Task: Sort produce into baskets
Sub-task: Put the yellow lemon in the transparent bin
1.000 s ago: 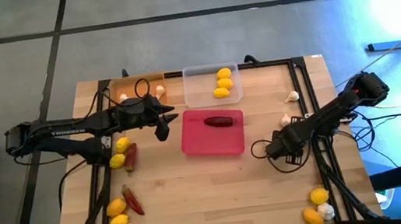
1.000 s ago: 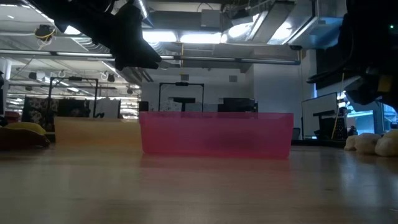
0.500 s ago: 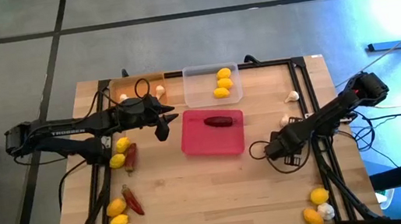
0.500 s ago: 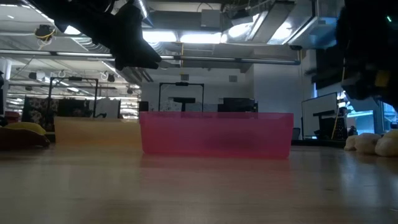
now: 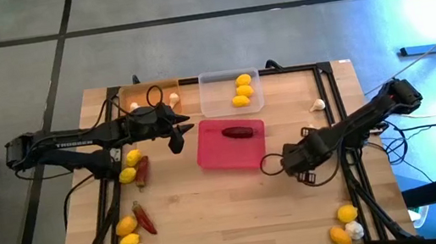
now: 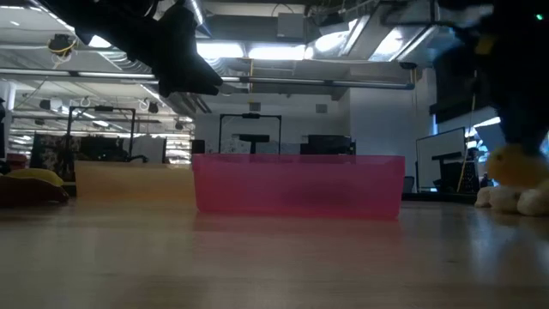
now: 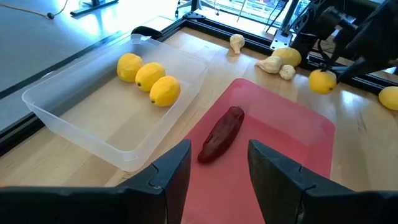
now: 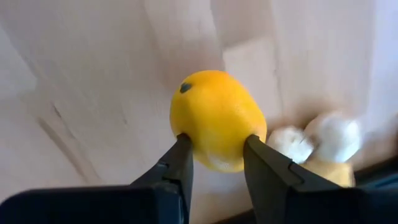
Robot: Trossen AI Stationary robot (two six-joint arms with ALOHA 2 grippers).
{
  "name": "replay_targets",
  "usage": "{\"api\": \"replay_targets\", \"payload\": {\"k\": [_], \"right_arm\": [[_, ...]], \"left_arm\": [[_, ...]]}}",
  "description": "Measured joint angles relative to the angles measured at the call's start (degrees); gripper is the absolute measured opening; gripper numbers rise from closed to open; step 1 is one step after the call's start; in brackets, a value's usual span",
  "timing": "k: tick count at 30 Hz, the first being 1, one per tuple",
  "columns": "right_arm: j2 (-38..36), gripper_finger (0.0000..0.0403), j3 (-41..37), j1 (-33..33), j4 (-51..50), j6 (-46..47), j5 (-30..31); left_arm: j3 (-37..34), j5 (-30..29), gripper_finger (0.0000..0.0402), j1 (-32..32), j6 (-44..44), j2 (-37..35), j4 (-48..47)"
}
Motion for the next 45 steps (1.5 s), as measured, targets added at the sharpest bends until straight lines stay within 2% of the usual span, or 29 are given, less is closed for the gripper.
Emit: {"api": "replay_targets", "payload": {"k": [7, 13, 17, 19, 27, 30, 35, 39, 42, 45], "right_arm": [[-0.04, 0.0111, 8.15, -5.15, -0.17, -7.48, 10.87], [-0.11, 0.0111, 13.62, -13.15, 3.12, -17.71, 18.13], [-0.13, 0.0112, 14.42, -18.84, 6.80, -23.71, 17.46], [-0.13, 0.0112, 13.89, -21.18, 7.97, -25.46, 15.26], [-0.13, 0.0119, 8.31, -26.21, 9.49, -23.82, 6.78], [-0.13, 0.0149, 5.21, -27.45, 9.47, -23.31, 5.51], [-0.13, 0.0236, 0.18, -30.83, 12.02, -17.40, 5.91], [-0.13, 0.0294, -3.39, -32.18, 16.01, -16.55, 4.90], [-0.13, 0.0319, -5.65, -32.33, 18.65, -17.92, 4.36], [-0.13, 0.0325, -7.67, -32.27, 21.47, -19.63, 4.04]], "left_arm": [[0.00, 0.00, 0.0155, 0.00, 0.00, 0.00, 0.00], [0.00, 0.00, 0.0155, -0.04, 0.01, 0.00, 0.00], [0.00, 0.00, 0.0155, -0.04, 0.00, 0.00, 0.00], [0.00, 0.00, 0.0155, -0.04, -0.02, 0.00, 0.00], [0.00, 0.00, 0.0155, -0.04, 0.00, 0.00, 0.00], [0.00, 0.00, 0.0155, -0.04, 0.00, 0.00, 0.00], [0.00, 0.00, 0.0155, -0.04, 0.00, 0.00, 0.00], [0.00, 0.00, 0.0155, -0.04, 0.00, -0.02, 0.00], [0.00, 0.00, 0.0155, -0.04, 0.00, 0.00, 0.00], [0.00, 0.00, 0.0155, -0.04, 0.00, 0.00, 0.00]]}}
